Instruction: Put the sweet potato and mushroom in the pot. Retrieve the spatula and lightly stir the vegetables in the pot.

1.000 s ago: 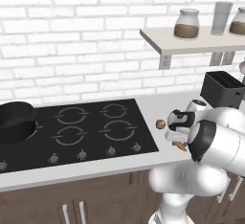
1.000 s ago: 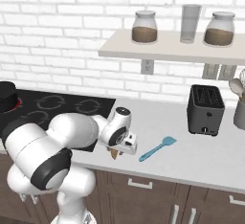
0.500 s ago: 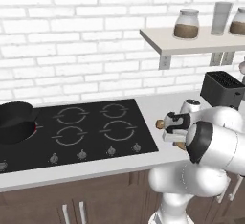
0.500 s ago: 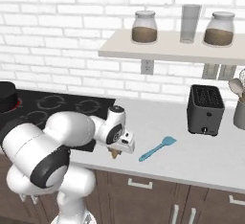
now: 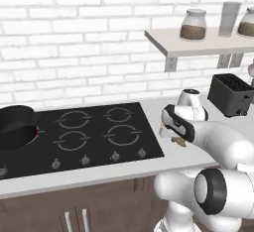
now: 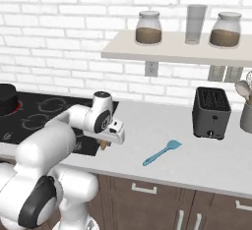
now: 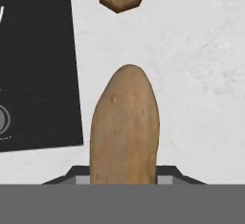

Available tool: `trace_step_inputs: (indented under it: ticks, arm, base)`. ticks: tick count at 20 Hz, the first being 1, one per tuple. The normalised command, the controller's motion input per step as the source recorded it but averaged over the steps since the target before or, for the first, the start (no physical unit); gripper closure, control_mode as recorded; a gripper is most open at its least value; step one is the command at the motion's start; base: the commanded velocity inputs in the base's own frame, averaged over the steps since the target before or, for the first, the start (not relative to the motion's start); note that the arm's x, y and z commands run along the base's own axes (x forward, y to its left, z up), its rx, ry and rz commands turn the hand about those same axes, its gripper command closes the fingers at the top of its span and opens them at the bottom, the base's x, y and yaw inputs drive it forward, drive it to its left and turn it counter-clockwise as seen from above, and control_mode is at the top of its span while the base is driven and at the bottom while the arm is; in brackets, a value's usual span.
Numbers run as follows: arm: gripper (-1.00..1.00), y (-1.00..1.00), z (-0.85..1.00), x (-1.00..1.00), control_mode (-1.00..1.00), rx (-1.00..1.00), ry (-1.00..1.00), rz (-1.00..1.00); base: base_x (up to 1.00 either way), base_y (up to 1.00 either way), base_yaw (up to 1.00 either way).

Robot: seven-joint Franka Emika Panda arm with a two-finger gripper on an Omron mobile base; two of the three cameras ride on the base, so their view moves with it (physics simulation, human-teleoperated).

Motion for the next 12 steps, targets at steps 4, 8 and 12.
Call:
trace_step_inputs:
  ticks: [4, 8, 12]
  arm:
    - [1.0, 0.11, 0.31, 0.0, -1.0, -0.03, 0.06, 0.0]
    - [1.0, -0.03, 0.0, -0.04, -1.0, 0.0, 0.0, 0.0]
    - [1.0, 0.0, 0.0, 0.0, -1.0, 0.0, 0.0, 0.0]
  base:
    - [0.0, 0.0, 0.0]
    - [0.0, 0.0, 0.0]
    - [0.0, 0.0, 0.0]
